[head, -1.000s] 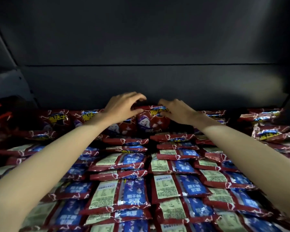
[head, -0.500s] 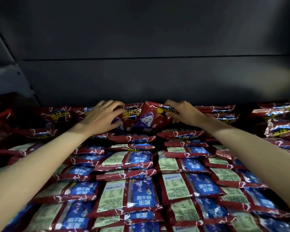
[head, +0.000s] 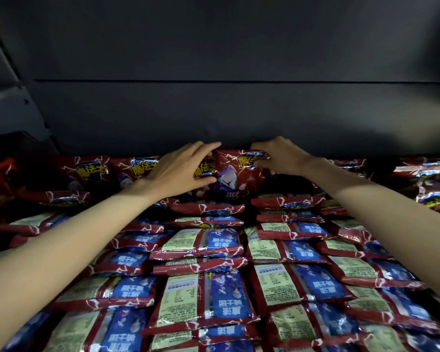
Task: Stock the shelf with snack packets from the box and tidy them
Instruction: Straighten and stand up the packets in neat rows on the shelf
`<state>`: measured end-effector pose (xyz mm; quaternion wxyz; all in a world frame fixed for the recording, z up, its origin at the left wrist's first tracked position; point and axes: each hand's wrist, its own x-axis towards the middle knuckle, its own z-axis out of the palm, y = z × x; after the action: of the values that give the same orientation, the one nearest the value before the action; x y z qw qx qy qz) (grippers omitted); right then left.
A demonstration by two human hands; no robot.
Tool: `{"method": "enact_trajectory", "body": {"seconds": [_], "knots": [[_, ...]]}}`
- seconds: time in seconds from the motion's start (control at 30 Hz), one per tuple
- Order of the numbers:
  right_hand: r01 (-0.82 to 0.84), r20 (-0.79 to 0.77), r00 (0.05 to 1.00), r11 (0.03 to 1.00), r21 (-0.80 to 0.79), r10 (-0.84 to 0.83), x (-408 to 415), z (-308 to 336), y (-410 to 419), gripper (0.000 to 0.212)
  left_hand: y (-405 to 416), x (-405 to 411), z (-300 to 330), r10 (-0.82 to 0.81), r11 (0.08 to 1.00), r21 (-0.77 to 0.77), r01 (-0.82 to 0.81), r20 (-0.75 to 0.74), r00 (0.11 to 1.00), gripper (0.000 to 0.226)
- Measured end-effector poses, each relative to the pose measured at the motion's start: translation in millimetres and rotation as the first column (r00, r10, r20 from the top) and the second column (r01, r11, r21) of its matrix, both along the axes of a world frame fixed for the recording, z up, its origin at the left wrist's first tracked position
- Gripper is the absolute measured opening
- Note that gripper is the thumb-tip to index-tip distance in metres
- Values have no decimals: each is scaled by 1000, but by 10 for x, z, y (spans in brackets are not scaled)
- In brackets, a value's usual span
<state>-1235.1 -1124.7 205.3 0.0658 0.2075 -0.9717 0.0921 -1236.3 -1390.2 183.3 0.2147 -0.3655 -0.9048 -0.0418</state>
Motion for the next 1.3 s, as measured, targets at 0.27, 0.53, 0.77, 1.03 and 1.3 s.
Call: {"method": "enact_trajectory", "body": {"seconds": [0.27, 0.53, 0.77, 1.03, 1.3], "knots": [[251, -192, 937, 944, -216, -293, 752, -163, 145, 34, 292, -193, -19, -66, 995, 68, 71, -74, 995, 60], [54, 552, 826, 990, 128, -116, 670, -196, -1, 71, 416, -248, -66, -205, 976, -110, 186, -198, 959, 81], [10, 602, 797, 999, 53, -40, 863, -83, 124, 78, 690, -255, -18, -283, 959, -78, 272, -250, 926, 83], [127, 588, 808, 986, -105, -41, 882, -73, 192, 79, 702, -410, -101, -333, 924, -291, 247, -300, 894, 75], [127, 603, 792, 992, -10, -95, 856, -115, 89, 76, 542, -387, -133, -314, 926, -274, 259, -181, 932, 84]]}}
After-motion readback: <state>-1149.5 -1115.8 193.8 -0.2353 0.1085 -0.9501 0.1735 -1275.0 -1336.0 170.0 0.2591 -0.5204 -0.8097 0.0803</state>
